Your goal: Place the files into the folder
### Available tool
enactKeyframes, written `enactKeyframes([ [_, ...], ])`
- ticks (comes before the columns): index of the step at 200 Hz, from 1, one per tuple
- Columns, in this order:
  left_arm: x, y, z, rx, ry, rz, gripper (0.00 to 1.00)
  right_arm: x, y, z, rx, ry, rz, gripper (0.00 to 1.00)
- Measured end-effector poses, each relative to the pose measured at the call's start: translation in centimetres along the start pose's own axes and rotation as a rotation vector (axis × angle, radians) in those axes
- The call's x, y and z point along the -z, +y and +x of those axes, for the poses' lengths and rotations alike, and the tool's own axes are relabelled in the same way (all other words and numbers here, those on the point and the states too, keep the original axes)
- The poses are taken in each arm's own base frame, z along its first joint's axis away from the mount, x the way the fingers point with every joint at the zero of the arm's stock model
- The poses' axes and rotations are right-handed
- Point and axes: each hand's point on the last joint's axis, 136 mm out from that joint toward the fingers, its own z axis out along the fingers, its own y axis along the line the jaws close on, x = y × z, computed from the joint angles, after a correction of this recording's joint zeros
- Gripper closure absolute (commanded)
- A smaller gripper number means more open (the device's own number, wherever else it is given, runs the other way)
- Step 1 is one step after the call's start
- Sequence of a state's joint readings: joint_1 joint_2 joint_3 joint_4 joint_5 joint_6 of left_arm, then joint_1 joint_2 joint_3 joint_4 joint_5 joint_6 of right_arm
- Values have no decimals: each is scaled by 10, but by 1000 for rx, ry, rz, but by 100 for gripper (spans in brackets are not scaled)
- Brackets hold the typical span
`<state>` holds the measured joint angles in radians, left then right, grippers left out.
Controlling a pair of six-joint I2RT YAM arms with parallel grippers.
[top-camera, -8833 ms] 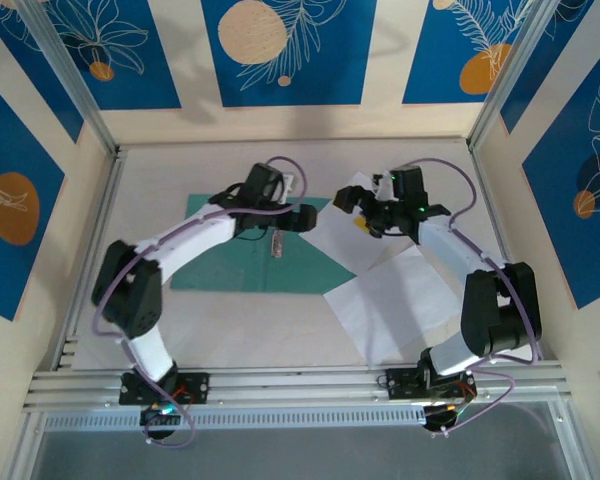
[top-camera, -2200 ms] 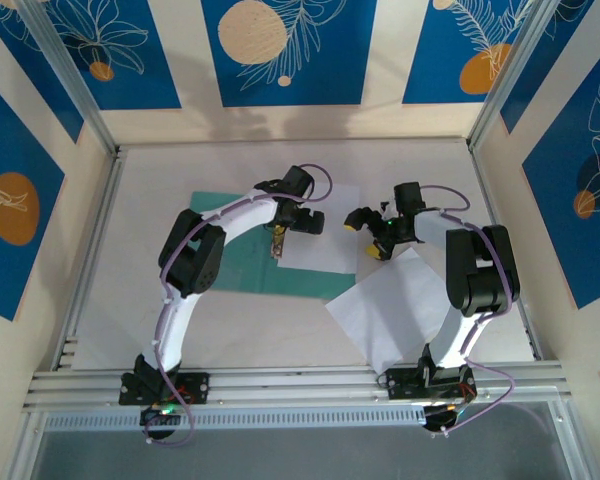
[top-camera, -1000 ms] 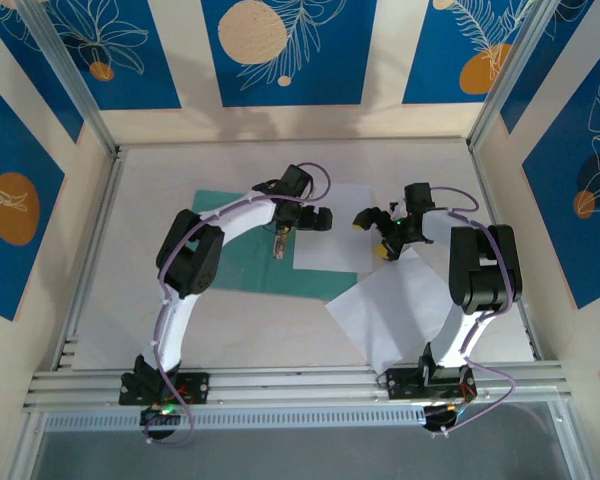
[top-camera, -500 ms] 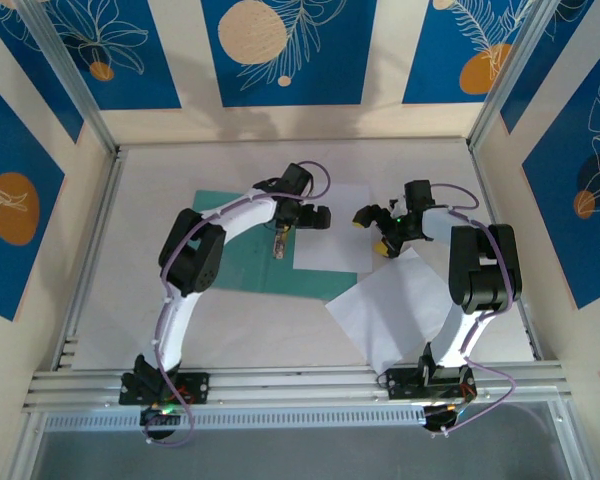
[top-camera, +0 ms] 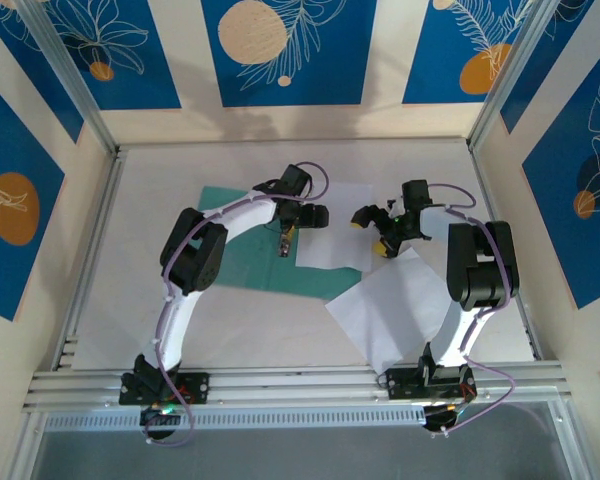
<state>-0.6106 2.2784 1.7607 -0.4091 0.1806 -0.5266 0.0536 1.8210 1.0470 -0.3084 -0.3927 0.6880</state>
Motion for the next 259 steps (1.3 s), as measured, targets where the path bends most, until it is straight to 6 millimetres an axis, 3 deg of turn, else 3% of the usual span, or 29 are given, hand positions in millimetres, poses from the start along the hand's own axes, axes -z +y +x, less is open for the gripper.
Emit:
enactKeyframes([
  [164, 15, -6, -7, 140, -40, 247, 13, -2, 2, 2, 13, 6, 1, 3],
  [259, 29, -1, 4, 250, -24, 339, 13, -2, 2, 2, 13, 6, 1, 3],
])
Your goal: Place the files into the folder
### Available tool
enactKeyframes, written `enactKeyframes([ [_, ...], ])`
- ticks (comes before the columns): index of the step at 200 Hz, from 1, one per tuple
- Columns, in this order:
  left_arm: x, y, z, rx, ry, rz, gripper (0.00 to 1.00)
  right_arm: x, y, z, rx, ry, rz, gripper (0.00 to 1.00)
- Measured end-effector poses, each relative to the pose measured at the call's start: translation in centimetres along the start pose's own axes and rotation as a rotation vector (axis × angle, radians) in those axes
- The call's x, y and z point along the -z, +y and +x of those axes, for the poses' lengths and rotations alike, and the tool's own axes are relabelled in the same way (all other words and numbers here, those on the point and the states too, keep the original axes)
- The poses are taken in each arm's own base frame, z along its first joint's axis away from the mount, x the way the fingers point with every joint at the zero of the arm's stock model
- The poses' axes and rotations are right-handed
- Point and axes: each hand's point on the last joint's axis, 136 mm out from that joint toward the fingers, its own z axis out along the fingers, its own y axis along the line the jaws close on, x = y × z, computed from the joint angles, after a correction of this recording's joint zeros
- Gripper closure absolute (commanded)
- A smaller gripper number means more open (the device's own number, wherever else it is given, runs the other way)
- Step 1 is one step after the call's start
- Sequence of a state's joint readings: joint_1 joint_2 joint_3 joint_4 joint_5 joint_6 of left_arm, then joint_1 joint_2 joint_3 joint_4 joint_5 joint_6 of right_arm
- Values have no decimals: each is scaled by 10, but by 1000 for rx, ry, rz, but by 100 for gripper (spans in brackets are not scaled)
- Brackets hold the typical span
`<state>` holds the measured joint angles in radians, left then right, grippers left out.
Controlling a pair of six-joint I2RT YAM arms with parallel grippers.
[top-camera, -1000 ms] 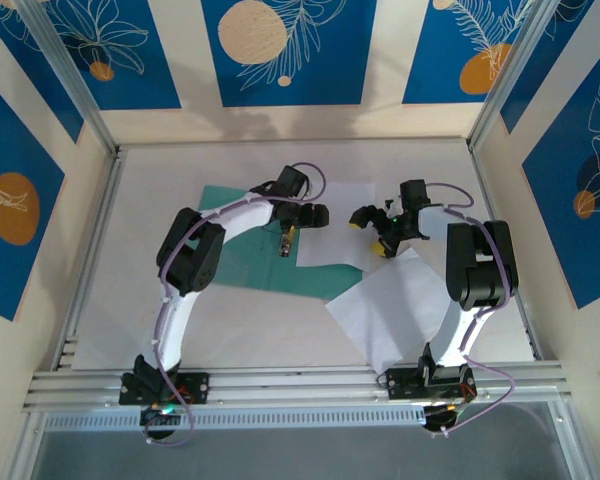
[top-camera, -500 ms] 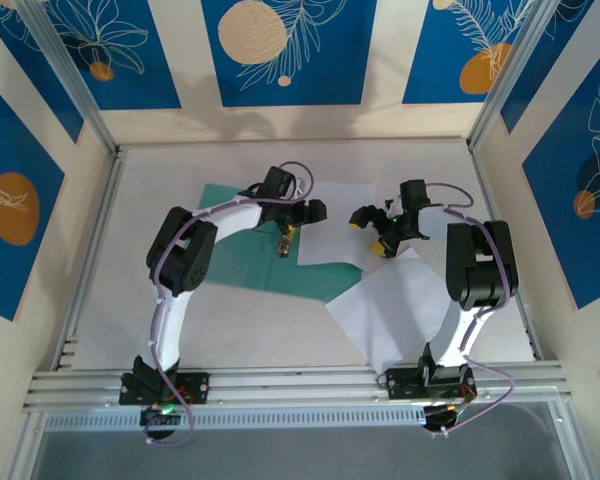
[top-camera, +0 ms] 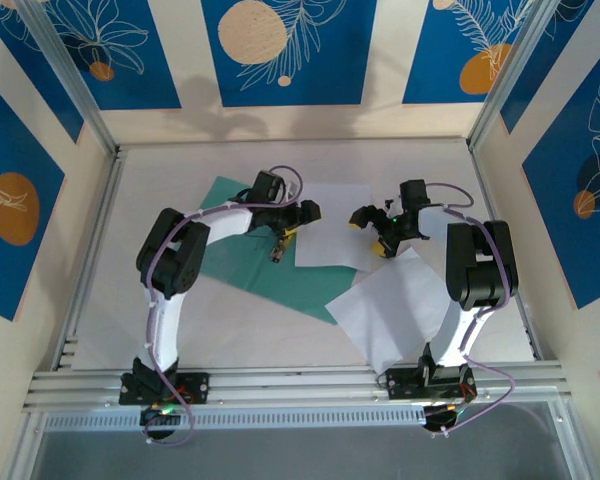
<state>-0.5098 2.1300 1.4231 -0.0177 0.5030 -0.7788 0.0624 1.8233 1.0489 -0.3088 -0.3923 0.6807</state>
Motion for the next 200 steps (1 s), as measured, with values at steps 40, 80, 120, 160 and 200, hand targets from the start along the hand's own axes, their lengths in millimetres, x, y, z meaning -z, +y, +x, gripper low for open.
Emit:
enactKeyframes([
  [40, 3, 0, 1, 33, -3, 25, 19, 0, 0, 0, 0, 0, 0, 3],
  [80, 3, 1, 2, 64, 4, 32, 40, 0, 0, 0, 2, 0, 0, 3],
  [120, 2, 1, 4, 81, 10, 37, 59, 0, 0, 0, 3, 0, -1, 3],
  [160, 3, -1, 3, 84, 8, 47, 85, 1, 5, 4, 1, 22, -26, 3],
  [200, 5, -4, 3, 85, 7, 49, 100, 24, 30, 9, 22, 18, -110, 2],
])
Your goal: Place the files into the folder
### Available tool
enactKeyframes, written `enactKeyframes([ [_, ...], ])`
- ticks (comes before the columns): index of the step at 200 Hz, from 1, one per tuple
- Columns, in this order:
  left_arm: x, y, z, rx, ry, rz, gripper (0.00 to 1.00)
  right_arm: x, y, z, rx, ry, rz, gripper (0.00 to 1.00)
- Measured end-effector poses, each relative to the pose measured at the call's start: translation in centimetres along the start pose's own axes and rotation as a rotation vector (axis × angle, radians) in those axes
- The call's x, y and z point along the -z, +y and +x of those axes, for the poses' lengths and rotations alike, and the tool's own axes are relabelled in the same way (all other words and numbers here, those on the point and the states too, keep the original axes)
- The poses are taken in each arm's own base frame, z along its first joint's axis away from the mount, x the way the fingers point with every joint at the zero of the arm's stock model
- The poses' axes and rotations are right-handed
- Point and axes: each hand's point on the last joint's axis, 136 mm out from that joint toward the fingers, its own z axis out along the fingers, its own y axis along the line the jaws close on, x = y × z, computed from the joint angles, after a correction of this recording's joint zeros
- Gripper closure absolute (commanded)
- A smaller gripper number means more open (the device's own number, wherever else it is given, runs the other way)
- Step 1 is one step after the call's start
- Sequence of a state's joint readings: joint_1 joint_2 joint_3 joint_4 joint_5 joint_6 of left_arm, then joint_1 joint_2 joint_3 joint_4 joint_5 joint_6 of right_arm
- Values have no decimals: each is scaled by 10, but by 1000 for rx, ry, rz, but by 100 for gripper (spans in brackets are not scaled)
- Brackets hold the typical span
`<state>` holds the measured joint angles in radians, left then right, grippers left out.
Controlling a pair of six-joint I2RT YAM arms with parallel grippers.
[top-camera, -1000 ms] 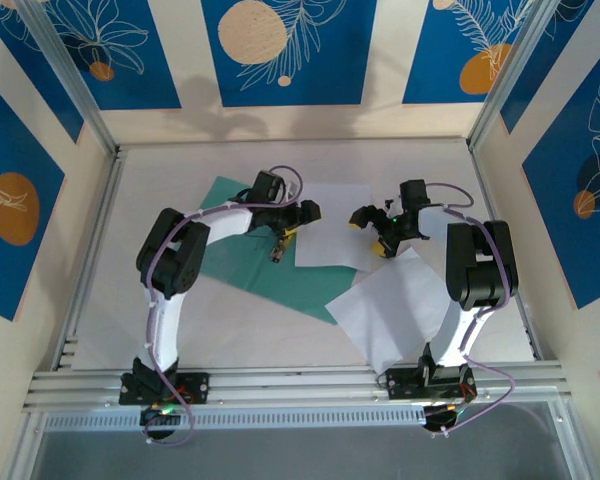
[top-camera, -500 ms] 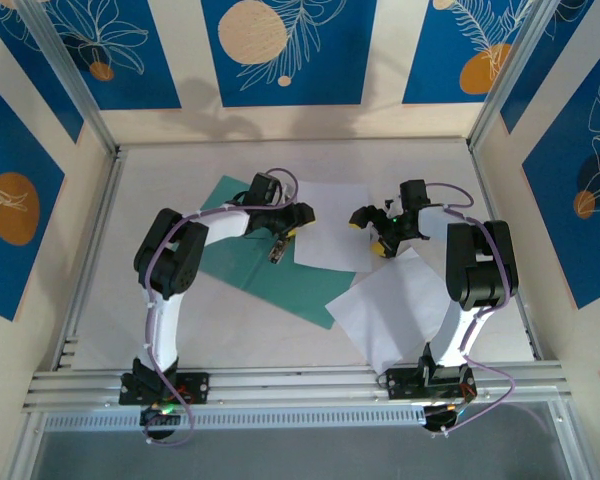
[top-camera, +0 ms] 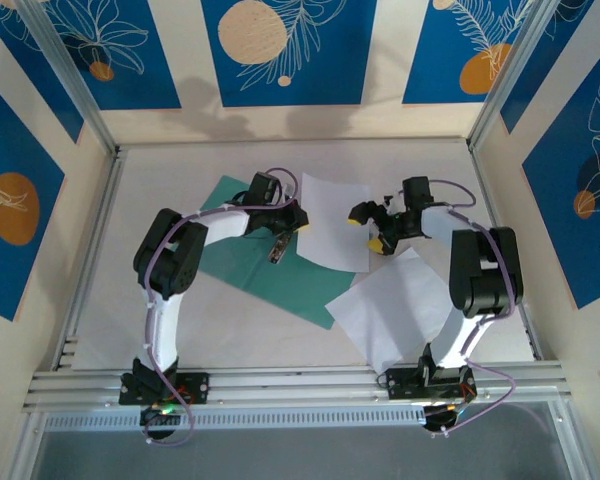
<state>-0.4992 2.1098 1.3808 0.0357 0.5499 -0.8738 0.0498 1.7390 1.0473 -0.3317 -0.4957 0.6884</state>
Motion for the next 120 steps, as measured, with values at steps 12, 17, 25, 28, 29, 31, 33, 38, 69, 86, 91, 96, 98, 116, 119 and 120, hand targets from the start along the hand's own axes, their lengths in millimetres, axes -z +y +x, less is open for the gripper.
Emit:
enactKeyframes([
  [12, 4, -5, -1, -4, -5, 5, 100, 12, 14, 0, 17, -17, -40, 2],
  [17, 7, -7, -2, -5, -7, 7, 100, 16, 19, 0, 21, -21, -55, 2],
  [25, 12, -13, -2, -9, -12, 13, 100, 25, 28, 0, 28, -30, -83, 1],
  [28, 14, -16, -3, -10, -15, 15, 100, 28, 31, 1, 31, -33, -97, 1],
  [29, 14, -16, -3, -10, -15, 15, 100, 29, 32, 1, 32, -34, -99, 1],
  [31, 16, -18, -3, -11, -17, 18, 100, 31, 34, 1, 35, -35, -107, 1],
  [33, 18, -20, -4, -12, -19, 21, 100, 32, 37, 2, 36, -37, -116, 1],
  [38, 23, -26, -4, -17, -24, 26, 100, 36, 41, 3, 40, -39, -134, 1],
  [69, 60, -66, -7, -47, -54, 69, 100, 50, 53, 26, 16, -15, -262, 1],
  [86, 84, -92, -9, -73, -71, 93, 100, 48, 48, 43, -38, 23, -331, 1],
  [91, 91, -100, -10, -81, -74, 102, 100, 46, 46, 47, -54, 33, -346, 1],
  [96, 98, -108, -10, -92, -78, 110, 100, 45, 43, 52, -77, 45, -360, 1],
  [98, 101, -111, -10, -97, -80, 114, 100, 44, 42, 53, -82, 48, -363, 1],
  [116, 127, -137, -7, -127, -91, 141, 100, 43, 39, 62, -139, 73, -400, 1],
  [119, 132, -142, -7, -131, -93, 147, 100, 43, 40, 63, -141, 75, -407, 1],
  [120, 133, -143, -7, -132, -93, 148, 100, 44, 41, 63, -144, 76, -410, 1],
])
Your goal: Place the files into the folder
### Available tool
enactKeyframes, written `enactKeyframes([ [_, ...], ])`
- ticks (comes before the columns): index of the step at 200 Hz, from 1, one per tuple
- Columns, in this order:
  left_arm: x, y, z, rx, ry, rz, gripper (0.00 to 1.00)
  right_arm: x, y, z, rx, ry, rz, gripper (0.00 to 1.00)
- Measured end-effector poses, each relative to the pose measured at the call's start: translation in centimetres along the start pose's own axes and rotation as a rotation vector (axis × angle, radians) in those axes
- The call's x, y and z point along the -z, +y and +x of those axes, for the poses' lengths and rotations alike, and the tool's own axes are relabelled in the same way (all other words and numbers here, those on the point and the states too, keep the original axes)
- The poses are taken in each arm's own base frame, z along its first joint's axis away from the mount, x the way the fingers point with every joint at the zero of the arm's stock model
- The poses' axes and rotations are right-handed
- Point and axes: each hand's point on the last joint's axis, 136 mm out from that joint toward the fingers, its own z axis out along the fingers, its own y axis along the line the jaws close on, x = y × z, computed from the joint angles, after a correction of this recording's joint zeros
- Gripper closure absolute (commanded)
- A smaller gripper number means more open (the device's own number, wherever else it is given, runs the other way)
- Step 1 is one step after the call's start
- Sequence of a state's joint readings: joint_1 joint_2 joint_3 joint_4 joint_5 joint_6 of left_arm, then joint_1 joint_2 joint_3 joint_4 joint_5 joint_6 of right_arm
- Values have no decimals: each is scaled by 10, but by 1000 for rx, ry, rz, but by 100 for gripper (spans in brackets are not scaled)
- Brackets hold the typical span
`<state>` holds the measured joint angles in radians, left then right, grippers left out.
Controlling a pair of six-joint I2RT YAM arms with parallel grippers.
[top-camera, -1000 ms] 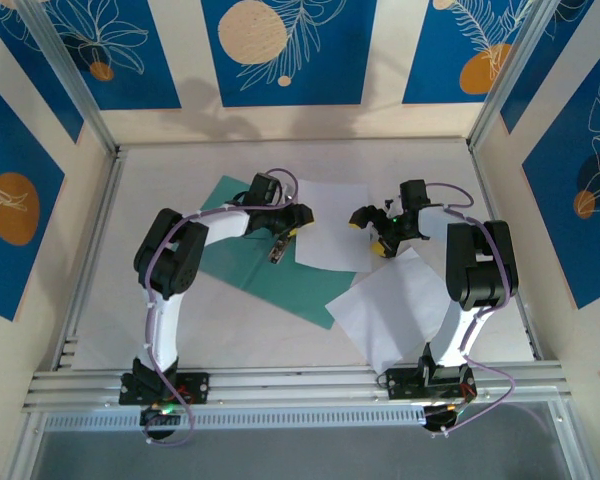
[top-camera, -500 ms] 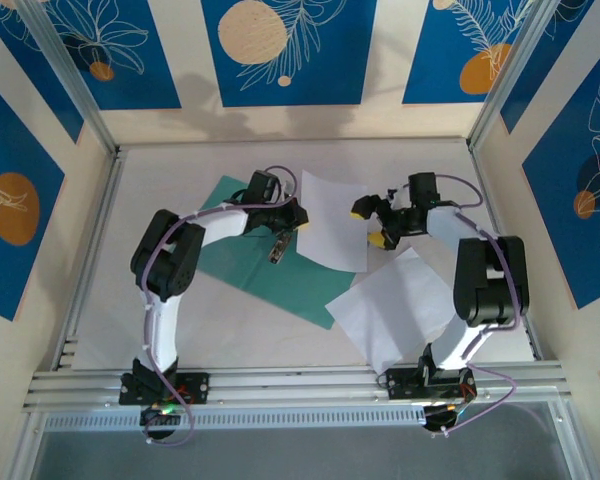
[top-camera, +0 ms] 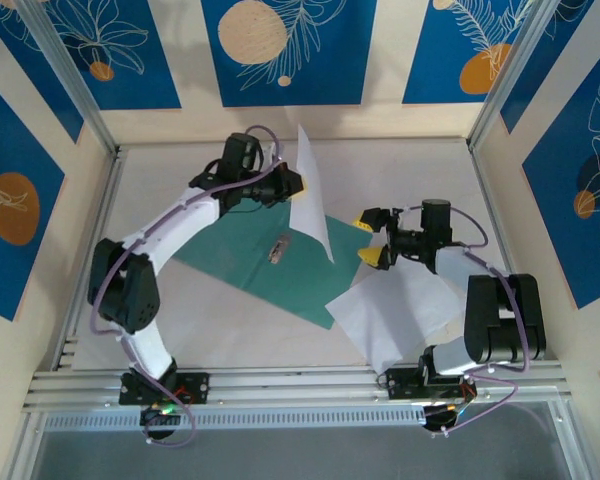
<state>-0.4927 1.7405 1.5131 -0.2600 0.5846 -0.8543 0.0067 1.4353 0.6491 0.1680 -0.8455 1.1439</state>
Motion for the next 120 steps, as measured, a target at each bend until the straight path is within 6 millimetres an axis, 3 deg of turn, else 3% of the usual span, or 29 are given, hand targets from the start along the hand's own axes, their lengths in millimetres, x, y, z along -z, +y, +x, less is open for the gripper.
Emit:
enactKeyframes([
  [26, 29, -34, 3, -20, -1, 38, 100, 2, 20, 9, 25, 3, -70, 1],
  [72, 70, -75, 18, -27, 2, 108, 100, 1, 51, 29, 91, 31, -165, 1],
  [120, 83, -118, 48, -11, 66, 207, 100, -4, 63, 44, 102, 69, -217, 1],
])
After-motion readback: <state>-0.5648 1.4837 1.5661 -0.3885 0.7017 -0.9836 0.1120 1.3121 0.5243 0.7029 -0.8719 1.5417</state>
